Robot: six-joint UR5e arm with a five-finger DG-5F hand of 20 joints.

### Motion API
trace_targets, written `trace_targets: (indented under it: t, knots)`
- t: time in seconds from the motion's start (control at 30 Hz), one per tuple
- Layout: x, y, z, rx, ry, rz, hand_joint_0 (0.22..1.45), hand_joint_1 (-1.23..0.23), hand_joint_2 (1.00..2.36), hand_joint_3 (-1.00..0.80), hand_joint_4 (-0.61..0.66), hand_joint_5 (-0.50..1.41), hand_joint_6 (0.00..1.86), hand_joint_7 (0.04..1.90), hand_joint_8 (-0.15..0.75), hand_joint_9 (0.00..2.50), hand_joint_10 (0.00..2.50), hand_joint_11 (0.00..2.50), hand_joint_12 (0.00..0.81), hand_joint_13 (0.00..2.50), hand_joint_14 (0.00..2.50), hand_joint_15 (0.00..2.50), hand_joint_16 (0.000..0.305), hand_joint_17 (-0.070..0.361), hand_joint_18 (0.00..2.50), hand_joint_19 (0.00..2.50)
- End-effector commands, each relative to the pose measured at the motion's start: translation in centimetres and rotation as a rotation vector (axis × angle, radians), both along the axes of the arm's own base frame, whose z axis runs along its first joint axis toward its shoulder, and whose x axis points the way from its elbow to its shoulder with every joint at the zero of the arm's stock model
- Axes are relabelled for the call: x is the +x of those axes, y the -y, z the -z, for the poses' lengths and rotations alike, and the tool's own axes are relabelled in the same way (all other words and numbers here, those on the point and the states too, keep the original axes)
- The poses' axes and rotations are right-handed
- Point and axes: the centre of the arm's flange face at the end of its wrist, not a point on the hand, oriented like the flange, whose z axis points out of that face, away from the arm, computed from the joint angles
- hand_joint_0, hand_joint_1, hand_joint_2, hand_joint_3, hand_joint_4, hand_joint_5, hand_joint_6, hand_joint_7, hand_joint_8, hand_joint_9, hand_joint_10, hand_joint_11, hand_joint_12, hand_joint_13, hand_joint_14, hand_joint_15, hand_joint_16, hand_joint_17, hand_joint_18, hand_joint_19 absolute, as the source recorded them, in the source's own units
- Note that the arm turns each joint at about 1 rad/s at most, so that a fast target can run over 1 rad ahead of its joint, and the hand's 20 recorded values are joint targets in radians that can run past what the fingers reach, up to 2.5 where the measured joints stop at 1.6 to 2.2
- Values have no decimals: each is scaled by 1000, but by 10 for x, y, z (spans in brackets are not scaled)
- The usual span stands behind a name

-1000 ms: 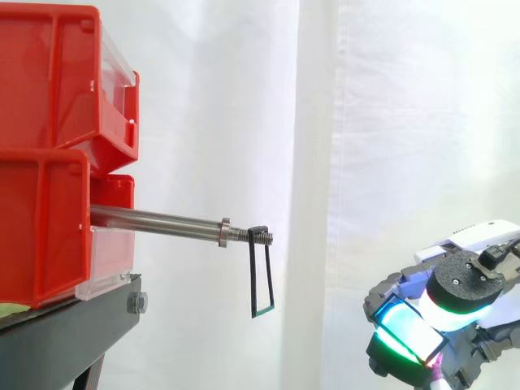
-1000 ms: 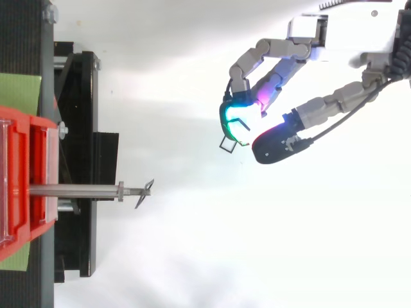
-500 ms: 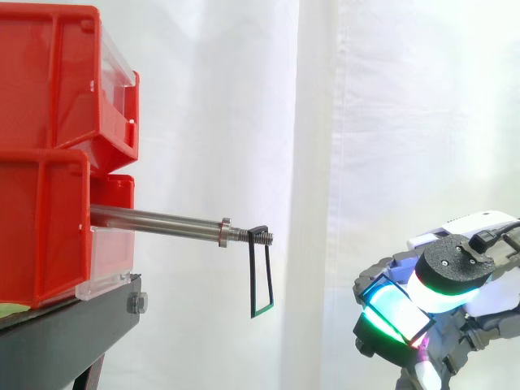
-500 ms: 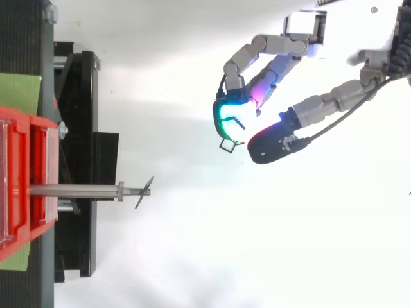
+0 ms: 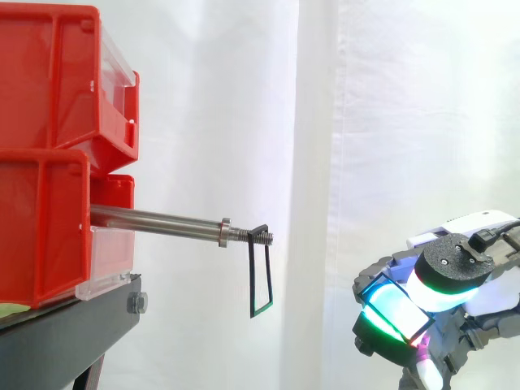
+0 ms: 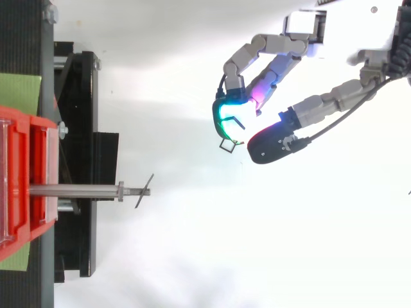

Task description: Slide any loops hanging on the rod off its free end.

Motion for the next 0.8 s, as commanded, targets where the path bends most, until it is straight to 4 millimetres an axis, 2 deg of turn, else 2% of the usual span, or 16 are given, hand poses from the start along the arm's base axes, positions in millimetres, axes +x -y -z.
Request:
trace_targets:
  t: [0.0, 0.77]
  knots:
    - [0, 0, 0, 0, 0, 0, 548, -809, 1164, 75, -188, -56, 901, 1140, 269, 1030, 15, 401, 416, 828, 16, 438, 62, 140, 740, 317]
    - [0, 0, 0, 0, 0, 0, 559, -816, 1118, 83, -178, -58, 900, 1148, 277, 1058, 16, 419, 421, 847, 15, 455, 63, 141, 779, 344]
